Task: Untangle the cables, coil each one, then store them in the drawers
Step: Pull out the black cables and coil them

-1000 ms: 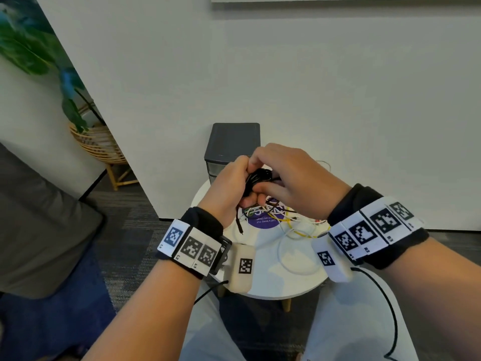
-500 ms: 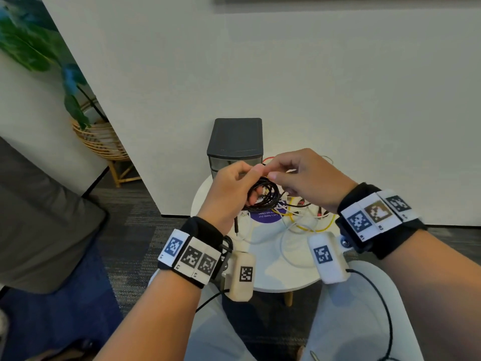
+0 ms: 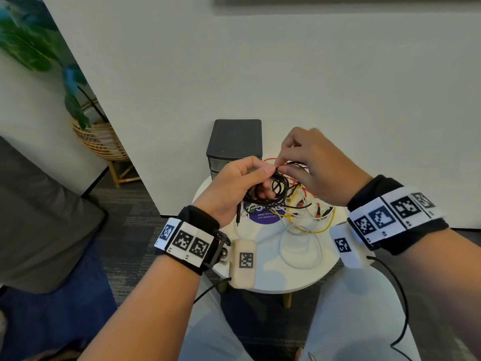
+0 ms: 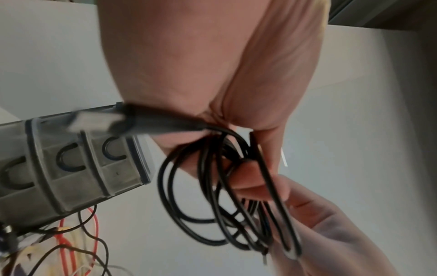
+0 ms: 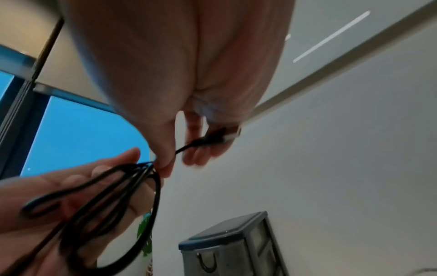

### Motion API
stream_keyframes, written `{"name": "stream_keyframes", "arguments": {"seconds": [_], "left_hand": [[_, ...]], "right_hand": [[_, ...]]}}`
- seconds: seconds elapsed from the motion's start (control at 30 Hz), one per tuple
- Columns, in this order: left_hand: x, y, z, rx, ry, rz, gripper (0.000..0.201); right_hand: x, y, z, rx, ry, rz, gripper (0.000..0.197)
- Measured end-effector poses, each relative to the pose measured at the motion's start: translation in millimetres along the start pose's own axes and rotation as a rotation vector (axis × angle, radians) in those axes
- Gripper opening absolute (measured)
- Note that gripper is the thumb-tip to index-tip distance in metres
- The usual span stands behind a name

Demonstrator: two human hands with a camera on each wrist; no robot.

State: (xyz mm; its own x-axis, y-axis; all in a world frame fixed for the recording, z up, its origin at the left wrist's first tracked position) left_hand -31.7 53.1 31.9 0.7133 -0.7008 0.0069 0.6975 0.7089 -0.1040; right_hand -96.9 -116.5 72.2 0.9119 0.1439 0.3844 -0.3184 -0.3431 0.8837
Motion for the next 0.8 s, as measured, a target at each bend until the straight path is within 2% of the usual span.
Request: {"name": "stream_keyframes", "arguments": {"seconds": [0.07, 0.17, 0.23, 0.3, 0.37, 0.4, 0.43, 0.53, 0.63, 0.8], "left_hand": [[2.5, -1.1, -2.1, -0.016, -0.002, 0.025, 0.02], [4.4, -7.4, -2.5, -0.078, -0.028, 0.064, 0.016], [5.0, -11.5, -0.4, -0.104, -0.046, 0.107, 0.012], [5.7, -14.4, 1.5, -0.093, -0.058, 0.147, 0.01], [6.4, -16.1, 2.0, -0.057, -0.076, 0.189, 0.01], [6.7, -16.4, 1.9, -0.049, -0.085, 0.213, 0.009], [7.0, -15.8, 1.6, -0.051, -0.09, 0.242, 0.011], [8.7, -13.1, 0.4, -0.017, -0.109, 0.314, 0.014], [10.2, -15.8, -4.2, 0.062, -0.159, 0.351, 0.012], [12.6, -17.6, -14.6, 0.195, -0.256, 0.407, 0.011]], "right_hand": [[0.4, -2.9, -0.3, -0.081, 0.003, 0.028, 0.01], [0.7, -7.9, -0.2, 0.0, -0.014, 0.043, 0.014], [-0.5, -13.9, 1.2, 0.092, -0.104, 0.095, 0.015], [-2.5, -18.0, 3.1, 0.359, -0.328, 0.114, 0.015], [-5.4, -21.0, -0.4, 0.814, -0.502, 0.085, 0.021], [-7.0, -22.3, -2.7, 0.968, -0.53, 0.068, 0.023], [-7.7, -23.5, -5.0, 1.015, -0.516, 0.05, 0.021], [-8.7, -28.0, -9.1, 0.918, -0.458, 0.019, 0.027], [-8.0, -32.5, -11.3, 0.923, -0.475, 0.033, 0.036], [-5.1, -42.9, -14.5, 0.816, -0.528, 0.123, 0.029]]}}
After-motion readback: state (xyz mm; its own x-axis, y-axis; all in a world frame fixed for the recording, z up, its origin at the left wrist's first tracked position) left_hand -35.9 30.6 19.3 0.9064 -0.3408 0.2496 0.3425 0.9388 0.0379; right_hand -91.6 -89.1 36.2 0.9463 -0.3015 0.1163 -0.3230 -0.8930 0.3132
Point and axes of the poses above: each hand's wrist, its own x-axis towards the middle knuckle, its own y-axis out of the back of the hand, z = x × y, the point moved 2 cm from there along x, towards the middle knuckle, and after that the axes turned 2 degrees about -y, right-handed, at the moved point
